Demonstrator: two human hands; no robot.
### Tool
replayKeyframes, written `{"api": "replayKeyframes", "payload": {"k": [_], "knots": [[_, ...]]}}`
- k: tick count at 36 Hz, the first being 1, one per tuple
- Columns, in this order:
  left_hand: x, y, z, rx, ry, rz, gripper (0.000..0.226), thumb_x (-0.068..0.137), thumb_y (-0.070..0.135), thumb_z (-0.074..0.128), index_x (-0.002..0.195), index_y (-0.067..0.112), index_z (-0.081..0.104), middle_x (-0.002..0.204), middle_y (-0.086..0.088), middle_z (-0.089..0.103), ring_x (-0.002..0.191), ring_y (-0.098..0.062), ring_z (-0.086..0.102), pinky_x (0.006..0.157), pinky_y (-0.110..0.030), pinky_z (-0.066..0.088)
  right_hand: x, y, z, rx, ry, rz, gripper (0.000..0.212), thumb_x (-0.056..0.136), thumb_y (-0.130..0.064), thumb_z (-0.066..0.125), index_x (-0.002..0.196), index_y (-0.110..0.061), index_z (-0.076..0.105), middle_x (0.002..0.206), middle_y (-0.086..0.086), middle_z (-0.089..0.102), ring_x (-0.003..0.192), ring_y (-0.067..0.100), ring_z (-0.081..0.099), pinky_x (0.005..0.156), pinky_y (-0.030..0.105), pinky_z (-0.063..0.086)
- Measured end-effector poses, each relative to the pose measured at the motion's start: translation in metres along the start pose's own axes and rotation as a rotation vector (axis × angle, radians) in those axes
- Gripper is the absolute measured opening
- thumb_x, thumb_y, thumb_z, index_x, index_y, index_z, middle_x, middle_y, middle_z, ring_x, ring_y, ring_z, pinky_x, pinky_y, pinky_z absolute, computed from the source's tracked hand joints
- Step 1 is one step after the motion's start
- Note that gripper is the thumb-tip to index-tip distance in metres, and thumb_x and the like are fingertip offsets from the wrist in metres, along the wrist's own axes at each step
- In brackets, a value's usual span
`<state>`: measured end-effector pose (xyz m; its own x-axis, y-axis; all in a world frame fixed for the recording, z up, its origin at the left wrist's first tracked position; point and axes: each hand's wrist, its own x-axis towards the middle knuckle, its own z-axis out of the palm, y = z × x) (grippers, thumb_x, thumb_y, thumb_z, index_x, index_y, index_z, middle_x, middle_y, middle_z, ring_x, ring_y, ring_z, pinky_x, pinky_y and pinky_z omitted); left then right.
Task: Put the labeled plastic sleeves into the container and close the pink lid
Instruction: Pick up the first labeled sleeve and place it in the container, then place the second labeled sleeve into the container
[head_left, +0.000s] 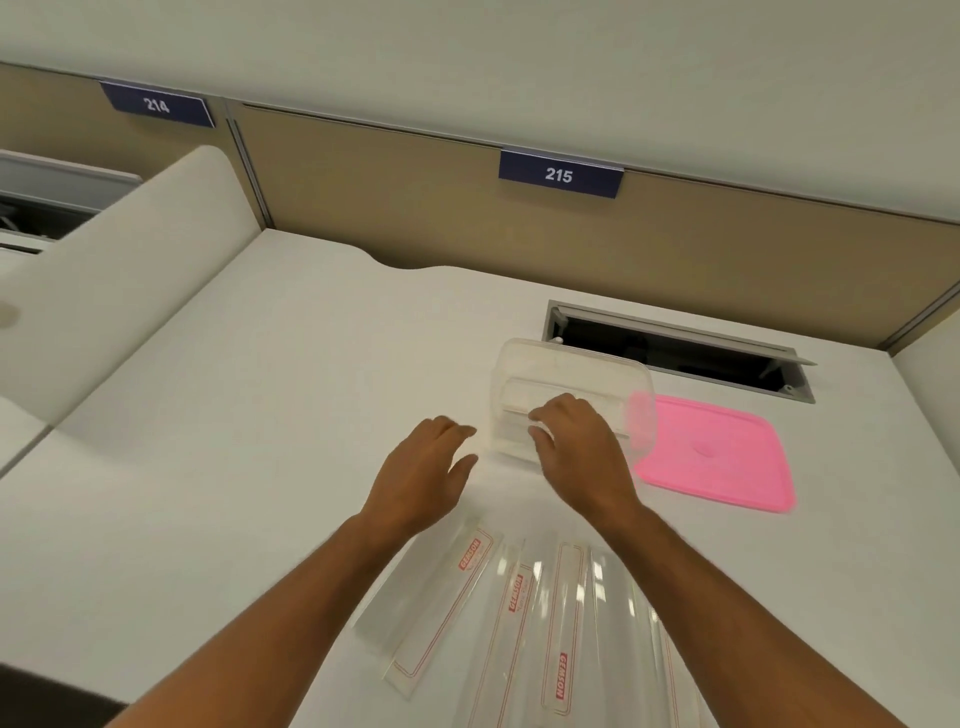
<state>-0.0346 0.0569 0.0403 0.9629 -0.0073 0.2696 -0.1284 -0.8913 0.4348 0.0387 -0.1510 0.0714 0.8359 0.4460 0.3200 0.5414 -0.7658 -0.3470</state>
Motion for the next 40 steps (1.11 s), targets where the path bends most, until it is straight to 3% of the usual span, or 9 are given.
{"api": "replayKeyframes", "payload": {"k": [12, 21, 29, 40], "knots": [[-0.082, -0.024, 0.022, 0.05, -0.224, -0.372, 0.065, 0.092, 0.06, 0.049, 0.143, 0.02, 0.044, 0.137, 0.006, 0.05, 0.121, -0.013, 0.051, 0.093, -0.029, 0.049, -0.045, -0.034, 0.044, 0.072, -0.25, 0.004, 0.025, 0.099, -0.032, 0.053, 0.115, -0.022, 0.069, 0.11, -0.007, 0.068, 0.102, 0.013, 0.06, 0.086, 0.029, 0.05], [-0.09, -0.018, 0.025, 0.095, -0.285, -0.382, 0.04, 0.094, 0.042, 0.049, 0.126, 0.017, 0.049, 0.126, 0.002, 0.052, 0.111, -0.015, 0.048, 0.088, -0.027, 0.048, -0.052, -0.037, 0.057, 0.106, -0.359, 0.089, 0.026, 0.098, -0.037, 0.053, 0.116, -0.025, 0.068, 0.109, -0.01, 0.068, 0.1, 0.011, 0.061, 0.085, 0.027, 0.048], [-0.091, -0.018, 0.031, 0.113, -0.302, -0.406, 0.057, 0.09, 0.054, 0.057, 0.135, 0.02, 0.048, 0.128, 0.005, 0.049, 0.115, -0.014, 0.047, 0.093, -0.028, 0.05, -0.048, -0.036, 0.056, 0.142, -0.406, 0.16, 0.029, 0.098, -0.037, 0.055, 0.122, -0.025, 0.066, 0.115, -0.01, 0.067, 0.104, 0.009, 0.061, 0.089, 0.026, 0.047], [-0.083, -0.02, 0.03, 0.112, -0.261, -0.446, 0.038, 0.095, 0.044, 0.058, 0.123, 0.019, 0.056, 0.114, 0.004, 0.054, 0.102, -0.011, 0.047, 0.081, -0.024, 0.047, -0.045, -0.038, 0.053, 0.146, -0.436, 0.182, 0.032, 0.098, -0.036, 0.055, 0.127, -0.024, 0.063, 0.123, -0.009, 0.066, 0.111, 0.01, 0.061, 0.093, 0.027, 0.047]]}}
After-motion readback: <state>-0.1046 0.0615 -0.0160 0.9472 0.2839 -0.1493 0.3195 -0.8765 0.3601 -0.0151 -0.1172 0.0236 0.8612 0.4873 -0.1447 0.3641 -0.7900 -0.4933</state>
